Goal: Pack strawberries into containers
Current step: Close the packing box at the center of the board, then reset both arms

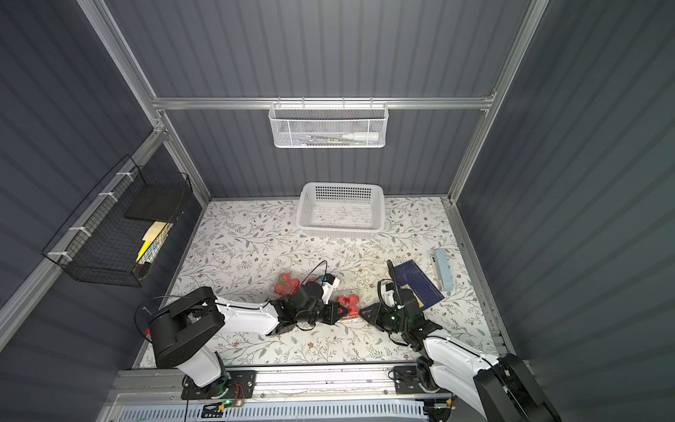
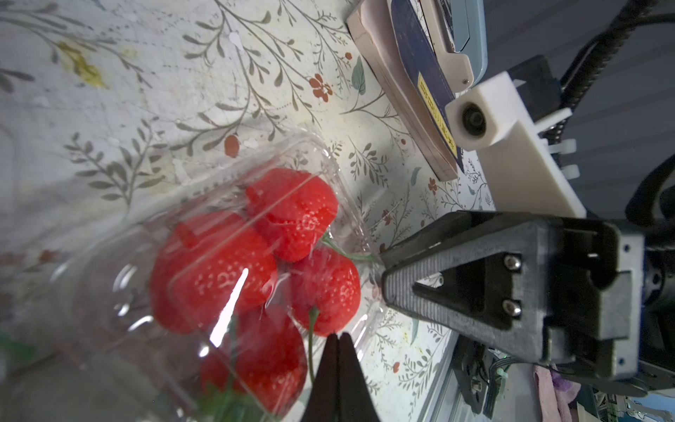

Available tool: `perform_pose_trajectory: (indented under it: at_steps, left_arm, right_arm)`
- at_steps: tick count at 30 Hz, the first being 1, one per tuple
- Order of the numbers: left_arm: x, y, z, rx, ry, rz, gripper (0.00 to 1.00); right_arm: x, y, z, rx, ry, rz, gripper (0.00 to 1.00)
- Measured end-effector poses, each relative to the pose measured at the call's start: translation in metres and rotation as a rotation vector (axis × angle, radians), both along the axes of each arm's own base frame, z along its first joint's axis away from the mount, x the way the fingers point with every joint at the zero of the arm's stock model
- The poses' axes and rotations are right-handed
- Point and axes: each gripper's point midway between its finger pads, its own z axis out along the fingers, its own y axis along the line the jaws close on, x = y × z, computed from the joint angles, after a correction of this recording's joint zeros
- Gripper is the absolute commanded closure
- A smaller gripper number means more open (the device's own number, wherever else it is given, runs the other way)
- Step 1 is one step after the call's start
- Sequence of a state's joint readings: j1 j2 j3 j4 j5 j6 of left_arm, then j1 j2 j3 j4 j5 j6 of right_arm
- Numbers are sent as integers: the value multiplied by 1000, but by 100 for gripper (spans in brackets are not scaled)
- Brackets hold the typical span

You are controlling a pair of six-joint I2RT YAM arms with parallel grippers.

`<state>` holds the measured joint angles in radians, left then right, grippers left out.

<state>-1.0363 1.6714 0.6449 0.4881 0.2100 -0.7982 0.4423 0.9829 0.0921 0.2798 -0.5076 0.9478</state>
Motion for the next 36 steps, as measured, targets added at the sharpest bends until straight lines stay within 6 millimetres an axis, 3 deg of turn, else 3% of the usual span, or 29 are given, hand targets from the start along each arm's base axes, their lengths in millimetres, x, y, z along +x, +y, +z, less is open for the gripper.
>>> perform_pose_trajectory:
  at_steps: [4, 8, 9, 10, 11, 15, 18, 21, 23, 25, 26, 27, 28, 29, 30, 31, 32, 36]
  left_arm:
    - [4, -2, 4, 19, 1, 10, 100]
    - [22, -6, 29, 37, -46, 47, 100]
    - [32, -7, 42, 33, -73, 69, 100]
    - [43, -6, 55, 24, -100, 94, 100]
    - [56, -4, 72, 7, -134, 125, 100]
    - [118, 24, 160, -92, -319, 297, 99]
    - [153, 57, 226, -149, -473, 460, 85]
    - [166, 89, 278, -192, -595, 616, 64]
    - [167, 109, 299, -205, -648, 711, 39]
    - [171, 135, 314, -192, -698, 842, 30]
    - [173, 148, 317, -172, -728, 906, 19]
    - [174, 166, 316, -136, -761, 988, 15]
    - [177, 184, 307, -83, -769, 1076, 20]
    - [179, 198, 297, -32, -769, 1138, 40]
    - [183, 215, 279, 40, -762, 1213, 54]
    - [187, 231, 259, 112, -750, 1273, 6]
    - [191, 247, 238, 197, -741, 1313, 1]
    - [190, 306, 159, 468, -725, 1375, 1]
  right_arm:
    - [-1, -5, 1, -52, 4, 5, 42]
    - [12, -9, 31, -95, -94, -5, 35]
    - [15, -11, 41, -109, -131, -5, 32]
    - [20, -14, 52, -131, -170, -15, 13]
    - [24, -17, 62, -151, -206, -22, 1]
    - [45, -33, 106, -266, -360, -76, 1]
    - [62, -43, 133, -351, -436, -112, 1]
    - [84, -49, 152, -430, -482, -149, 1]
    - [102, -55, 162, -493, -497, -190, 1]
    - [118, -64, 169, -568, -516, -243, 1]
    - [128, -71, 173, -622, -537, -278, 1]
    - [137, -78, 175, -676, -558, -309, 1]
    - [145, -85, 175, -736, -582, -333, 1]
    - [154, -91, 174, -803, -606, -347, 1]
    - [162, -99, 170, -876, -621, -365, 1]
    - [170, -107, 162, -956, -628, -384, 1]
    - [174, -114, 154, -1017, -618, -391, 1]
    - [183, -134, 109, -1206, -569, -353, 1]
